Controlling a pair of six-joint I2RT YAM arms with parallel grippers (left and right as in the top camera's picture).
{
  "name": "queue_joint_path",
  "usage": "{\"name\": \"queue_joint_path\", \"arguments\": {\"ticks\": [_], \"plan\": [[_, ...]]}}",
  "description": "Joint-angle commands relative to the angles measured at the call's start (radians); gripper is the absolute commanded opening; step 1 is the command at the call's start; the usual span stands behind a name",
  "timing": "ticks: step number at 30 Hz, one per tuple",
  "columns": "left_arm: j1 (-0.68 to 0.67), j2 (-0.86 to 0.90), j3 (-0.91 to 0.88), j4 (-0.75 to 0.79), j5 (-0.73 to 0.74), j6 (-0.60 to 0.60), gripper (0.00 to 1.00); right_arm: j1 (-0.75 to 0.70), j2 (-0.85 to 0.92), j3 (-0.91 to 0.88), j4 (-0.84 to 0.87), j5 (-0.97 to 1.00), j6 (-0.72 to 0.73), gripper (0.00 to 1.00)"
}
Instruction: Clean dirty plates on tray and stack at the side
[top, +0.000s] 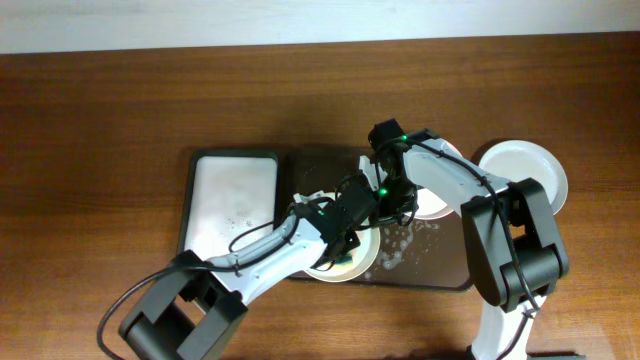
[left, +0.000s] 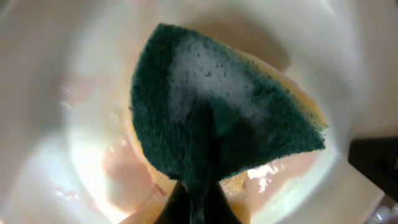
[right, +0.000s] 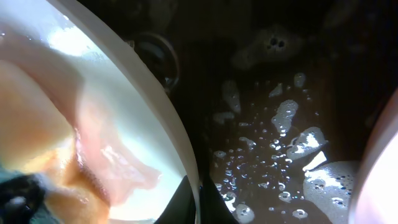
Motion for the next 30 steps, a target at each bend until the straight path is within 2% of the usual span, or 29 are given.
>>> {"name": "queue_joint_path", "arguments": {"ticks": [1,5,7,11,13,15,20,22,24,25,30], "plan": [[0.017,0.042,-0.008,-0.011,-0.296,0.020,0.00,0.005,0.002,-0.016,-0.004,0.040,0.001,0.04],[0.038,0.042,-0.008,-0.011,-0.334,0.074,0.00,0.005,0.002,-0.016,-0.006,0.040,0.001,0.04],[0.039,0.022,-0.007,-0.016,-0.320,0.147,0.00,0.005,0.002,-0.016,-0.007,0.040,0.001,0.04],[0.040,-0.109,-0.007,-0.019,-0.181,0.339,0.00,0.005,0.002,-0.016,-0.010,0.040,0.001,0.04],[0.056,-0.182,-0.007,-0.039,-0.156,0.394,0.00,0.005,0.002,-0.016,-0.010,0.040,0.001,0.05],[0.085,-0.248,-0.007,-0.074,-0.142,0.445,0.00,0.005,0.002,-0.016,-0.011,0.040,0.001,0.21],[0.212,-0.309,-0.007,-0.154,-0.130,0.500,0.00,0.005,0.002,-0.020,-0.010,0.040,0.001,0.24],[0.286,-0.309,-0.007,-0.157,-0.099,0.543,0.00,0.005,0.003,-0.022,-0.010,0.040,0.001,0.23],[0.367,-0.306,-0.007,-0.140,-0.015,0.658,0.00,0.005,0.003,-0.035,-0.002,0.040,0.001,0.16],[0.390,-0.304,-0.007,-0.140,-0.001,0.678,0.00,0.005,0.003,-0.044,0.004,0.039,0.001,0.11],[0.568,-0.259,-0.007,-0.135,0.124,0.818,0.00,0.005,0.002,-0.090,0.051,0.014,0.001,0.04]]}}
